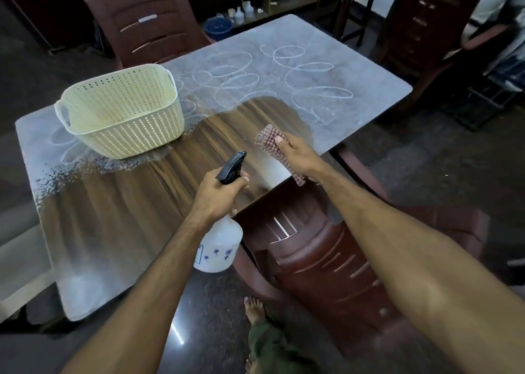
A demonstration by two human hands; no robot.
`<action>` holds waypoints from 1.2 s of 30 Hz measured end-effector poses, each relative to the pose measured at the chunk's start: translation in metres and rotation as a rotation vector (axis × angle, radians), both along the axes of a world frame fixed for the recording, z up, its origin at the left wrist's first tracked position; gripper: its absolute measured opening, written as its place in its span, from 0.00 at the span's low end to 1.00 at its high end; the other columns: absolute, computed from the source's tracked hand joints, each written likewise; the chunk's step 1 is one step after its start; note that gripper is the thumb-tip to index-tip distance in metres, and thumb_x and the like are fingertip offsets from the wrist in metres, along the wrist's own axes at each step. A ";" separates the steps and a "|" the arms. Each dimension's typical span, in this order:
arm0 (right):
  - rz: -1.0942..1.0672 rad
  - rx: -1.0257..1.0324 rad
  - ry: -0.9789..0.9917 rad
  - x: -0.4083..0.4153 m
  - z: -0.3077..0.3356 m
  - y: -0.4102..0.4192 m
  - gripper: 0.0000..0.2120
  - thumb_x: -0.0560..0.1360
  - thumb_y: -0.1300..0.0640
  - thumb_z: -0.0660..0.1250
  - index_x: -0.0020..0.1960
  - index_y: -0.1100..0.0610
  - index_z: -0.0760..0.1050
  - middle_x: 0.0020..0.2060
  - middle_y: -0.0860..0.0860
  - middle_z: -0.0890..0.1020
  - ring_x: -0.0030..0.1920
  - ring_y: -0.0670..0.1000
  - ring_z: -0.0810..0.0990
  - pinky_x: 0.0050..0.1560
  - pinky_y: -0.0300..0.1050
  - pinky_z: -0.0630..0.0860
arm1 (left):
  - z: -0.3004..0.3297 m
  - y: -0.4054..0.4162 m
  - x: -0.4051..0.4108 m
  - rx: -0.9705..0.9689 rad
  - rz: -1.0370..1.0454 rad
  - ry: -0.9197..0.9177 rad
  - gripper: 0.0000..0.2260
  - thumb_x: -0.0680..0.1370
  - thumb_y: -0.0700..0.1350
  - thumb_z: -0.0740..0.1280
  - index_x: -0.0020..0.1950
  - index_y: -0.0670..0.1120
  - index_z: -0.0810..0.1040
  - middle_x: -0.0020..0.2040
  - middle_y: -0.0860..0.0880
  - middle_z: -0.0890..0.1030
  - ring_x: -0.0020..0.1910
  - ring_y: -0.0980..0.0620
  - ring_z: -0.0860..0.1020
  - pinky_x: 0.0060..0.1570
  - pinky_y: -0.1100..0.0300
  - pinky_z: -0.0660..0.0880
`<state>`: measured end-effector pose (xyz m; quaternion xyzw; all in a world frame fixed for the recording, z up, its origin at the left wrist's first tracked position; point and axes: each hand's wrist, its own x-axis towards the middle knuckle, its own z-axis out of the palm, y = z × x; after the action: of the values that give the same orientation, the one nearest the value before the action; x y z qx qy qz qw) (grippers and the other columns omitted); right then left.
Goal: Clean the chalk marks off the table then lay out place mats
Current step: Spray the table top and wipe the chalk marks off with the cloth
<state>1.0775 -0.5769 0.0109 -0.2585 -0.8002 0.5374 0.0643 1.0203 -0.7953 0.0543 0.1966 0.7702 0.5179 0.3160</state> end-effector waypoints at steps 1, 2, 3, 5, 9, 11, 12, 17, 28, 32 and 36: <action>0.011 0.015 -0.005 0.010 0.006 -0.004 0.18 0.85 0.53 0.55 0.70 0.60 0.72 0.61 0.55 0.80 0.61 0.51 0.78 0.64 0.47 0.72 | 0.003 -0.004 0.010 0.004 0.001 -0.003 0.04 0.78 0.42 0.68 0.49 0.42 0.80 0.46 0.41 0.84 0.19 0.51 0.71 0.24 0.59 0.72; 0.019 0.026 -0.012 0.020 0.011 -0.008 0.18 0.85 0.53 0.55 0.70 0.60 0.72 0.61 0.54 0.80 0.60 0.50 0.78 0.63 0.45 0.72 | 0.006 -0.007 0.019 0.008 0.002 -0.006 0.05 0.78 0.42 0.68 0.49 0.42 0.80 0.46 0.41 0.84 0.19 0.50 0.71 0.25 0.59 0.71; 0.023 0.034 -0.012 0.028 0.017 -0.012 0.18 0.85 0.53 0.55 0.70 0.59 0.72 0.60 0.53 0.80 0.59 0.49 0.77 0.62 0.43 0.71 | 0.009 -0.009 0.028 0.013 0.008 -0.010 0.05 0.78 0.42 0.68 0.49 0.41 0.80 0.46 0.41 0.84 0.19 0.50 0.70 0.25 0.59 0.71; 0.016 0.042 -0.001 0.044 0.026 -0.016 0.17 0.85 0.53 0.55 0.70 0.58 0.72 0.59 0.51 0.80 0.59 0.48 0.77 0.59 0.40 0.71 | 0.015 -0.012 0.042 0.019 0.023 -0.015 0.05 0.78 0.42 0.68 0.49 0.42 0.80 0.46 0.41 0.84 0.19 0.50 0.70 0.25 0.60 0.71; 0.017 0.071 -0.007 0.069 0.043 -0.013 0.18 0.85 0.53 0.55 0.71 0.59 0.71 0.61 0.51 0.79 0.60 0.48 0.77 0.61 0.40 0.70 | 0.027 -0.009 0.065 0.022 0.012 0.006 0.04 0.78 0.42 0.67 0.48 0.41 0.80 0.47 0.38 0.83 0.19 0.51 0.70 0.26 0.59 0.71; 0.018 0.096 -0.010 0.081 0.050 -0.005 0.18 0.85 0.52 0.55 0.71 0.58 0.71 0.60 0.50 0.79 0.59 0.47 0.76 0.58 0.38 0.69 | 0.031 -0.001 0.073 0.020 0.014 0.020 0.04 0.77 0.42 0.67 0.46 0.42 0.80 0.47 0.39 0.83 0.19 0.50 0.71 0.25 0.59 0.71; 0.014 0.106 -0.013 0.087 0.053 0.000 0.18 0.85 0.52 0.55 0.70 0.58 0.71 0.60 0.50 0.79 0.58 0.46 0.76 0.56 0.36 0.69 | 0.033 0.004 0.077 0.023 0.019 0.020 0.04 0.77 0.41 0.67 0.45 0.42 0.80 0.46 0.39 0.83 0.19 0.50 0.70 0.25 0.60 0.71; 0.026 0.117 0.004 0.115 0.057 0.036 0.18 0.85 0.53 0.55 0.71 0.59 0.71 0.59 0.48 0.78 0.57 0.44 0.75 0.48 0.23 0.67 | 0.036 0.042 0.097 0.022 0.045 0.045 0.05 0.77 0.41 0.67 0.45 0.41 0.80 0.46 0.39 0.83 0.19 0.50 0.70 0.26 0.59 0.70; 0.078 0.070 -0.016 0.169 0.059 0.149 0.18 0.85 0.50 0.55 0.69 0.56 0.73 0.60 0.51 0.80 0.59 0.48 0.78 0.59 0.42 0.71 | 0.045 0.149 0.150 0.050 0.217 0.061 0.04 0.78 0.41 0.67 0.48 0.41 0.80 0.47 0.40 0.83 0.18 0.51 0.69 0.24 0.60 0.70; 0.095 0.079 -0.016 0.185 0.063 0.177 0.19 0.85 0.50 0.54 0.70 0.58 0.71 0.62 0.51 0.79 0.60 0.47 0.76 0.58 0.41 0.70 | 0.050 0.175 0.160 0.062 0.246 0.072 0.05 0.78 0.41 0.67 0.48 0.40 0.80 0.46 0.41 0.82 0.18 0.52 0.69 0.22 0.62 0.69; 0.065 0.056 0.012 0.192 0.062 0.203 0.19 0.85 0.51 0.54 0.70 0.58 0.72 0.60 0.50 0.79 0.59 0.47 0.76 0.59 0.40 0.71 | 0.047 0.202 0.164 0.039 0.255 0.082 0.03 0.78 0.41 0.67 0.48 0.42 0.80 0.46 0.41 0.82 0.18 0.52 0.69 0.22 0.62 0.70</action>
<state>1.2691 -0.3743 0.0731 -0.2271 -0.8226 0.5180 0.0589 1.1843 -0.5928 0.1013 0.1244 0.7910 0.5604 0.2117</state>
